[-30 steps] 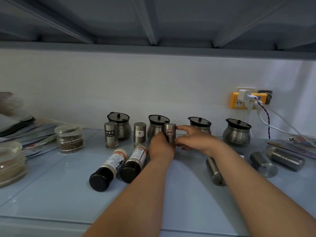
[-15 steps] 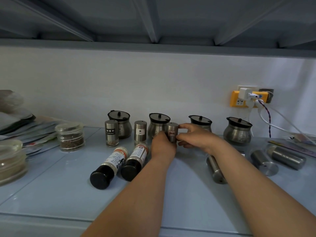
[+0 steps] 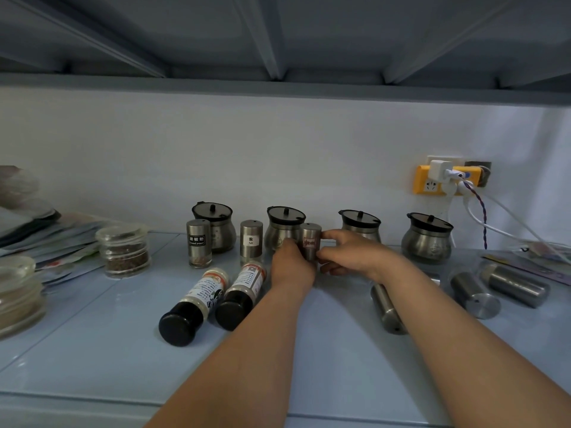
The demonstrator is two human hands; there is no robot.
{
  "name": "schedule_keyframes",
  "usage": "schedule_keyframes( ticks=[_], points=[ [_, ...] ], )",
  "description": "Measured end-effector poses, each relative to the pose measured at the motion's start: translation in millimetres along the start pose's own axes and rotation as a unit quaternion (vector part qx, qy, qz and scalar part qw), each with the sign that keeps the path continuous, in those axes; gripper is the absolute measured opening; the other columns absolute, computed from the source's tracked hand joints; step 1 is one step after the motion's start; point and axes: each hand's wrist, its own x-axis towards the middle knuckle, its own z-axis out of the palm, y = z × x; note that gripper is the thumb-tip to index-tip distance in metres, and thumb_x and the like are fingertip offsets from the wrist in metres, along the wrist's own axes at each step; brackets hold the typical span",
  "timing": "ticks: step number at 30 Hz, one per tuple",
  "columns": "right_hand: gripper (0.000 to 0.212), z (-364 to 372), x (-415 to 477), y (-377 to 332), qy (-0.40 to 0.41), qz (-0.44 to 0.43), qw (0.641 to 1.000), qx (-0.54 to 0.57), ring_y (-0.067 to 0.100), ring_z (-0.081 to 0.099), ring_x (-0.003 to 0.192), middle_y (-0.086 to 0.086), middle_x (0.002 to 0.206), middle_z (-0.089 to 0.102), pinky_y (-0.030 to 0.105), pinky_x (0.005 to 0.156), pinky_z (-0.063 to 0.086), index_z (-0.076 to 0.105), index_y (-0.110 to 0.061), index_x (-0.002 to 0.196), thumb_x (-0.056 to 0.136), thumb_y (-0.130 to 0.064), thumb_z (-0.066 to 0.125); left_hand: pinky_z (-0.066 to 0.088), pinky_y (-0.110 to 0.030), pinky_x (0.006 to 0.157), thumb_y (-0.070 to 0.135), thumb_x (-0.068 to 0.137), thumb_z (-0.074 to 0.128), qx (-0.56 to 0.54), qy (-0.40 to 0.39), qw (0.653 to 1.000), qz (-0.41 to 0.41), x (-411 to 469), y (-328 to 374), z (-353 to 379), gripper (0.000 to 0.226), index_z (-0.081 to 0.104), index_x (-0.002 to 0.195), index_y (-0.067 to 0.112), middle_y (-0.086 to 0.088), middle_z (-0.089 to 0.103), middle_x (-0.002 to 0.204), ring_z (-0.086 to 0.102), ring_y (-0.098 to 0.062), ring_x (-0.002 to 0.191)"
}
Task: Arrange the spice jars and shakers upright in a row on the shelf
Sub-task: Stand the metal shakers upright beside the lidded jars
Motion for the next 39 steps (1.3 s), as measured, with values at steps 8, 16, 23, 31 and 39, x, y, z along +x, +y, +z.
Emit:
schedule_keyframes(
  ticks=[8,16,23,31,39],
  points=[
    [0.051,0.8,0.7,0.1,-0.011,-0.001,1.000,0.006,0.017,0.064,0.078,0.005,0.088,0.068,0.030,0.083,0.053,0.048,-0.025,0.135,0.085,-0.014,0.056,0.046,-0.031,0.083,0.014,0.082,0.062,-0.009,-0.003,1.000,0.001,-1.6,1.0,-1.2,0.033,0.055,0.113,0.005,-0.014,0.064,0.114,0.060,-0.030,0.107],
    [0.050,0.4,1.2,1.0,-0.014,0.001,1.000,0.010,0.015,0.065,0.077,0.003,0.085,0.068,0.029,0.082,0.053,0.049,-0.024,0.134,0.086,-0.014,0.056,0.044,-0.030,0.079,0.013,0.083,0.061,-0.013,0.000,1.000,-0.002,-2.8,2.7,-2.2,0.030,0.052,0.111,0.005,-0.015,0.063,0.115,0.059,-0.031,0.107],
    [0.050,0.6,2.6,0.9,-0.020,0.003,1.000,0.015,0.015,0.064,0.078,0.003,0.086,0.067,0.029,0.083,0.052,0.049,-0.024,0.134,0.086,-0.013,0.055,0.042,-0.029,0.078,0.012,0.085,0.060,-0.011,-0.001,1.000,-0.005,-6.1,6.4,-4.8,0.031,0.052,0.113,0.004,-0.016,0.061,0.118,0.059,-0.031,0.109],
    [0.055,-0.1,3.2,0.3,-0.012,0.010,1.000,0.025,0.018,0.065,0.085,0.010,0.102,0.068,0.028,0.081,0.053,0.044,-0.020,0.138,0.085,-0.013,0.057,0.046,-0.035,0.086,0.010,0.084,0.061,-0.002,-0.009,1.000,-0.007,-9.0,9.3,-5.8,0.037,0.046,0.117,0.003,-0.018,0.058,0.121,0.057,-0.032,0.112],
    [0.060,-0.7,-6.2,-6.2,0.011,0.014,1.000,0.018,0.019,0.065,0.087,0.010,0.104,0.066,0.030,0.085,0.053,0.039,-0.019,0.142,0.086,-0.014,0.058,0.045,-0.034,0.088,0.010,0.084,0.061,-0.016,0.006,1.000,-0.016,-14.2,15.8,-9.2,0.046,0.039,0.124,0.002,-0.019,0.053,0.127,0.054,-0.034,0.116]
  ],
)
